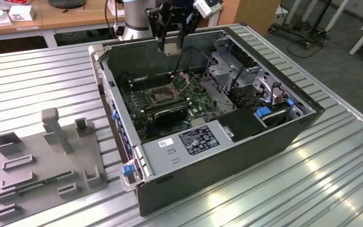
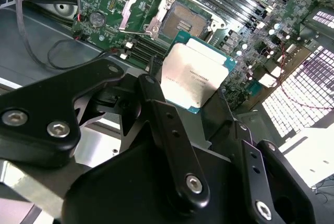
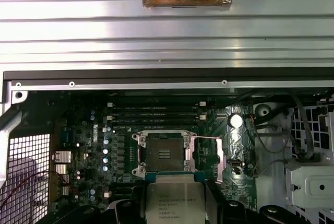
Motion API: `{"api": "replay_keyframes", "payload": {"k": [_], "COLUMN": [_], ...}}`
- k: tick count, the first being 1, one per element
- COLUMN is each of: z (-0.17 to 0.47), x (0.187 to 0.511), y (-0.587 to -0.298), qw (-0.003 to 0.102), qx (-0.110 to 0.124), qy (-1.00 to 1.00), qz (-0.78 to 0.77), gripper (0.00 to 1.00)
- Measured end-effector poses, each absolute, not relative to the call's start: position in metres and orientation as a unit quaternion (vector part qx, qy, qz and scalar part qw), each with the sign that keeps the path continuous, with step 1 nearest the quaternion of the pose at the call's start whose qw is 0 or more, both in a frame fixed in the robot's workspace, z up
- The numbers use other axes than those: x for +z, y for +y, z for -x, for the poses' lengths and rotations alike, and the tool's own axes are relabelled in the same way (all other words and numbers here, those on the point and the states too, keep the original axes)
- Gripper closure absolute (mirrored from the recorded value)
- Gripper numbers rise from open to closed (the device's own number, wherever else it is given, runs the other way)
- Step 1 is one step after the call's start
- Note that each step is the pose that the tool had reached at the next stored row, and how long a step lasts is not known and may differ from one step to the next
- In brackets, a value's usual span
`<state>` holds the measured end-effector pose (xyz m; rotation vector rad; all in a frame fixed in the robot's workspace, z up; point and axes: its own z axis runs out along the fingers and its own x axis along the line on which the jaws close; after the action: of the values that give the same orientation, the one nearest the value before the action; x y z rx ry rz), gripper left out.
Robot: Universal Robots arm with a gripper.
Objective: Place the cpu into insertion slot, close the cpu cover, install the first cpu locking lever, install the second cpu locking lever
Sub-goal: 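Place the cpu into insertion slot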
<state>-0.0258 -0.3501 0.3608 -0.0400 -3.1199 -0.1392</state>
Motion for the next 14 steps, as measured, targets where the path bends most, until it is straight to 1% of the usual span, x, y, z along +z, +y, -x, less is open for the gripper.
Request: {"api": "replay_keyframes", "payload": {"k": [14], "z": [0.0258], "x": [0.3585], "y": [-0.3501], "qw": [0.009], "qx": [-0.045], "qy": [-0.999], "qz": [0.013], "gripper": [0.46]}}
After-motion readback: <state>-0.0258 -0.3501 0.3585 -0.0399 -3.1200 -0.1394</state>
